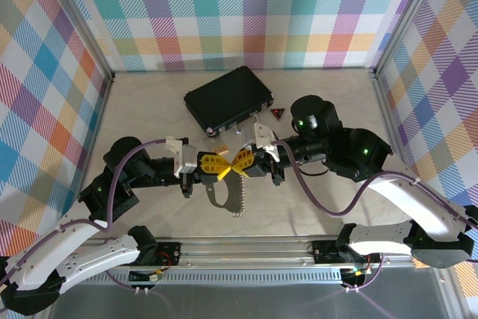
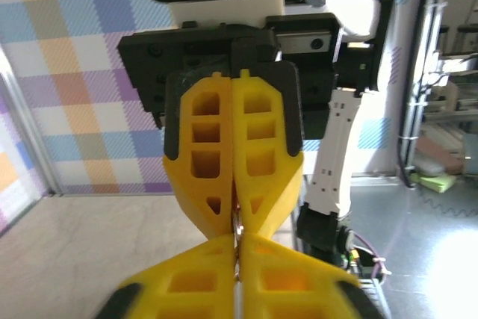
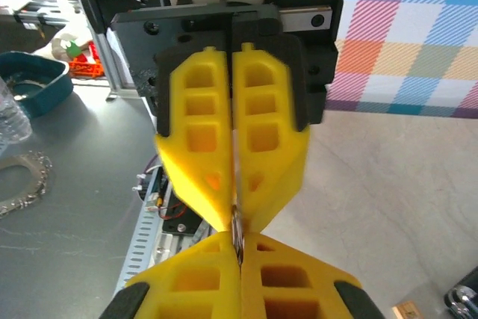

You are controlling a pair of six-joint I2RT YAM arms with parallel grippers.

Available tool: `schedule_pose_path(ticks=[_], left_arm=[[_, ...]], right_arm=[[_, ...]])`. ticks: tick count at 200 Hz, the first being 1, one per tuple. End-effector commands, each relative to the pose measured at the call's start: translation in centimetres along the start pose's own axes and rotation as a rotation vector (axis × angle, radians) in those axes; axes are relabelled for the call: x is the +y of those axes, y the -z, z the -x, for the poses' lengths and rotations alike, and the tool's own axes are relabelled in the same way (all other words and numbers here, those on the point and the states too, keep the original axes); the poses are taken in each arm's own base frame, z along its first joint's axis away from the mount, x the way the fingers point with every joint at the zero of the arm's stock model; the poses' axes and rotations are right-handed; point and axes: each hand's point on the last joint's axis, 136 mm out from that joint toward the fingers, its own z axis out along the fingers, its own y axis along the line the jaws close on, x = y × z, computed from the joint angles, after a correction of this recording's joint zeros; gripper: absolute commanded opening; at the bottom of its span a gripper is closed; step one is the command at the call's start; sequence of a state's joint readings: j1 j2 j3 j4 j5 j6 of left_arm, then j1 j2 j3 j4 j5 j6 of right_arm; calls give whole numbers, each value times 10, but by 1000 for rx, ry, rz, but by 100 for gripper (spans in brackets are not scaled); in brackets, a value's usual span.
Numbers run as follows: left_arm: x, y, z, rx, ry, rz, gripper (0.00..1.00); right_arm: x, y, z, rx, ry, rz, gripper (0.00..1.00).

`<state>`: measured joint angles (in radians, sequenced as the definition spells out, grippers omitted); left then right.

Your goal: Put the keys on the keyring

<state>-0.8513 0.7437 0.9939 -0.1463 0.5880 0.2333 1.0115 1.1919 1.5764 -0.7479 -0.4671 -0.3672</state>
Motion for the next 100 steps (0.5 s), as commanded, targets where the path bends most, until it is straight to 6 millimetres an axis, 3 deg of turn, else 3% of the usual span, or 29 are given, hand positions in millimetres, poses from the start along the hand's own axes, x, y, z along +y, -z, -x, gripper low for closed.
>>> schedule_pose_path(ticks=[1,15,57,100], left_arm=[[21,10,-5,59,-24,154,39],[27,13,-14,108,-31,194,47],[30,13,-34,178,-27,207,48],[34,5,-26,114,-20,206,43]], right_arm=[[-6,13,3,63,64,-83,0],[-16,15,-4,152,69,-139,0],[-29,11,-26,379,91,-193,0],[-37,2,-34,511,148,-215,0]])
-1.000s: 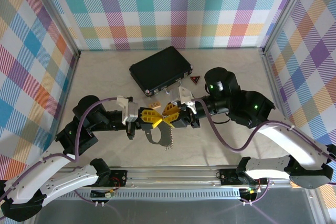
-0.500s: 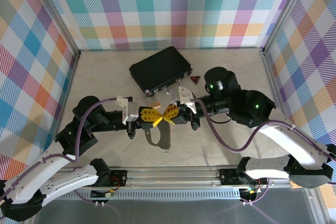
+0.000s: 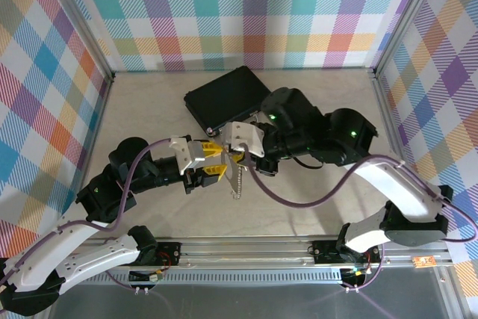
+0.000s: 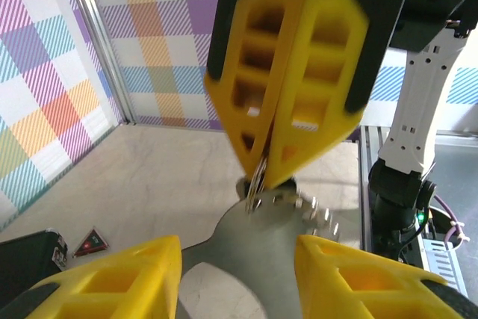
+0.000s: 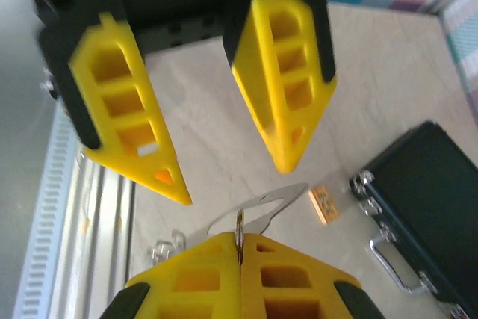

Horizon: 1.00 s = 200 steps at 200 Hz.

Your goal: Put the keys on the keyring

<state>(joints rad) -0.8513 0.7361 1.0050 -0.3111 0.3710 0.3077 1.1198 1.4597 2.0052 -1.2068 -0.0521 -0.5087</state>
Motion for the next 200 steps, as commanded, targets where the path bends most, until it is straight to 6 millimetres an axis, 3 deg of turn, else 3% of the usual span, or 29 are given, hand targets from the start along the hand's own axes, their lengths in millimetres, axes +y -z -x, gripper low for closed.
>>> schedule_pose_path(ticks=[1,77,111,200], left_arm=[[3,-4,10,-48,-7,11,43],[2,-11,11,-98,39,-5,37],[1,-11,11,-108,47,-9,27],[-2,-14,8,-106,60,-32,27]], right_arm=[[-4,3,-14,107,59,-45,0],[3,3,7,17,79,-30,0],[11,5,11,-26,92,-17,0],[21,8,21,-119,84,17,0]])
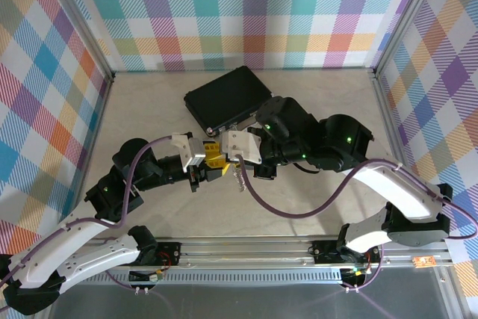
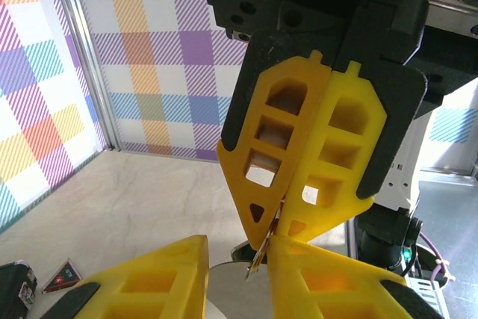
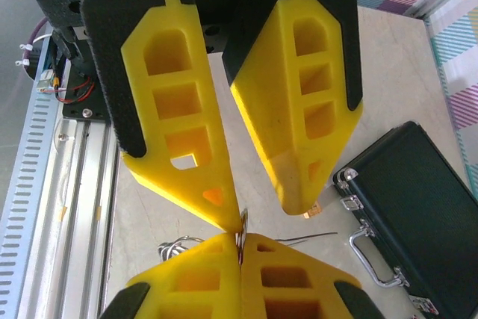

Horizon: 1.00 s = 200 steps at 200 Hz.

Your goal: Put the keys on the keyring

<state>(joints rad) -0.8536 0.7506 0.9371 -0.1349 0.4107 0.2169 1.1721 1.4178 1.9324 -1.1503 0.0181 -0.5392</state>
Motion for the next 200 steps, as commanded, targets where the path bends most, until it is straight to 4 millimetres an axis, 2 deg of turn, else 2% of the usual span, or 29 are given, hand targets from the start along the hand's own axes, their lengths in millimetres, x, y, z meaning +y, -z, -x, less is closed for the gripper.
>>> schedule_pose_path(ticks=[1,79,117,200], left_arm=[[-1,-2,0,-13,6,-4,27],[-14,-2,-7,13,-29,-81,27],[-11,1,-15,48,-29,-57,30],[-22,4,-11,36,-25,-113,31]], right_arm=[[13,10,22,-120,13,50,0],[16,8,23,-122,-1,68,0],[16,10,24,-130,-11,70,0],[17,7,23,-126,-26,76,0]])
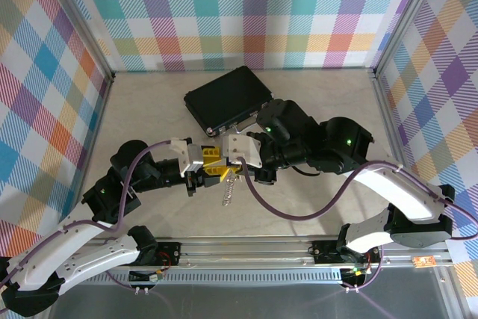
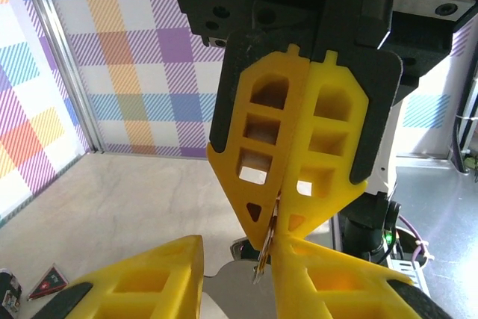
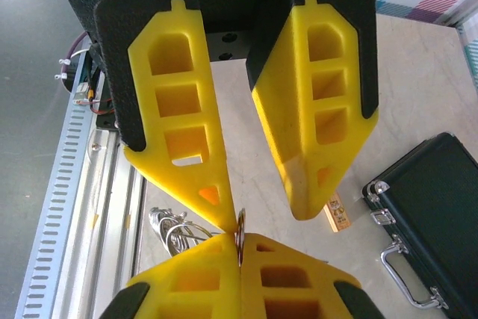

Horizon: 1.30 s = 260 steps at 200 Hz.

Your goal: Put the keys on the keyring

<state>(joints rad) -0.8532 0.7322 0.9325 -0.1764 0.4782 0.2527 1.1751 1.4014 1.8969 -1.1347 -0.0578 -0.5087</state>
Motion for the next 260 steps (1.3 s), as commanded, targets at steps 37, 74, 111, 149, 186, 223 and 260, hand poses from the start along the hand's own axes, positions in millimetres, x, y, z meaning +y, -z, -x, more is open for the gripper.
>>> schedule_pose_path(ticks=[37,74,111,149,186,223,260], left_arm=[[-11,0,-8,27,12,-59,32],[-18,2,-7,32,18,-94,32],[-21,4,-7,40,24,-109,40],[-13,7,-4,30,-1,-54,29],[-6,9,4,-3,-23,-6,29],[-5,10,6,-6,-25,-1,29],[-7,11,7,-13,-23,-10,21]], right_arm=[[3,6,18,-85,3,1,0],[-1,5,20,-85,9,-19,0],[-5,5,20,-83,1,-40,0],[0,5,18,-76,-7,-12,0],[4,3,15,-67,-13,13,0],[6,2,16,-64,-7,28,0],[10,-3,12,-39,-14,55,0]])
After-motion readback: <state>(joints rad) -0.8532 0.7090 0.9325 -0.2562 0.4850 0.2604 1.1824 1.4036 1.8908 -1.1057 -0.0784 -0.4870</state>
